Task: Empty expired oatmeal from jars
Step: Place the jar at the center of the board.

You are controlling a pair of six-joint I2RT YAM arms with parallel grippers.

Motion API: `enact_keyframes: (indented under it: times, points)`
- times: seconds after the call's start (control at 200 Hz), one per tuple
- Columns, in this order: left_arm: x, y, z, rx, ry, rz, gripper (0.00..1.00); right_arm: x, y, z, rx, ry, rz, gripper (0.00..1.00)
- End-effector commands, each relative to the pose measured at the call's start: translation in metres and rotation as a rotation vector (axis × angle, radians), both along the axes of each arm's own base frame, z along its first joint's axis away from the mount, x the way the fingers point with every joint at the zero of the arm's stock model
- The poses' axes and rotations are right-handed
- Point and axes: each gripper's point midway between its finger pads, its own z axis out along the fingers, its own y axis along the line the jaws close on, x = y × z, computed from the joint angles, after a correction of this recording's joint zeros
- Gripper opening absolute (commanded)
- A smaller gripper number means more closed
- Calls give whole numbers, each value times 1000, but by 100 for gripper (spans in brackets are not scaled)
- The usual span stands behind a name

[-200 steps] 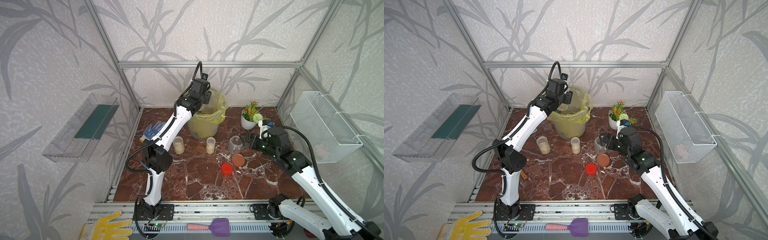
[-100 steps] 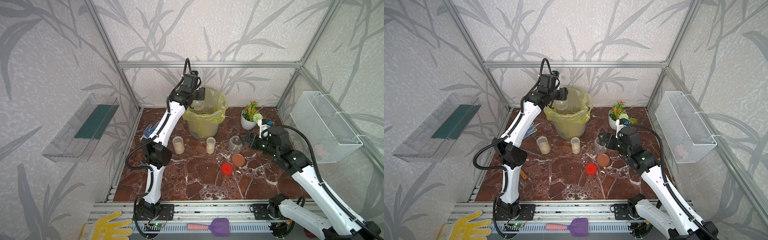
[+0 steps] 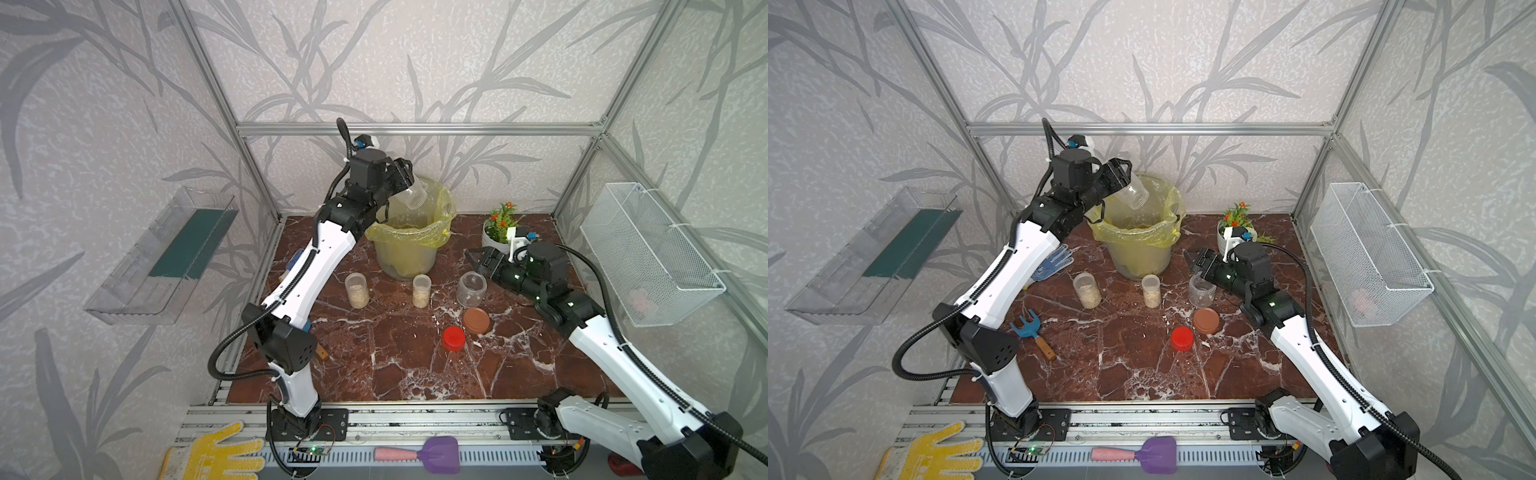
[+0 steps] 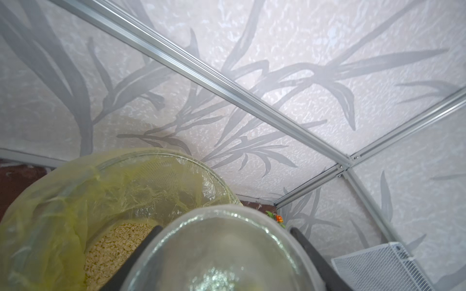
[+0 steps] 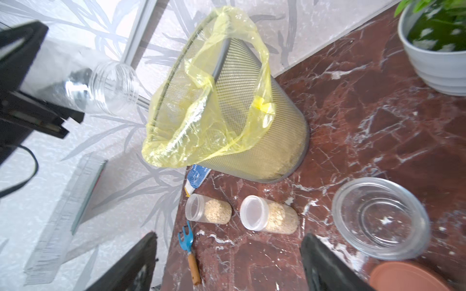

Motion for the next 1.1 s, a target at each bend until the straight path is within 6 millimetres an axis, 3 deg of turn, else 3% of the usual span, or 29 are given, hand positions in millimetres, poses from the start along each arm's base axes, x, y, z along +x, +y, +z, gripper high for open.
enact_keyframes:
  times: [0.0, 0.235, 0.32, 0.55, 1.095]
  points:
    - [-15, 17, 33, -232, -96, 125, 12, 4, 21, 53, 125, -117, 25, 89]
    - [-49, 40, 1, -516, -71, 248, 13, 5, 57, 73, 196, -160, 31, 89]
    - [-67, 46, 4, -545, -88, 275, 13, 5, 68, 75, 210, -181, 19, 89]
    - [-91, 55, -8, -673, -63, 300, 13, -5, 95, 88, 275, -237, 23, 89]
    - [-120, 58, -53, -855, 32, 302, 15, -14, 156, 74, 388, -198, 85, 90]
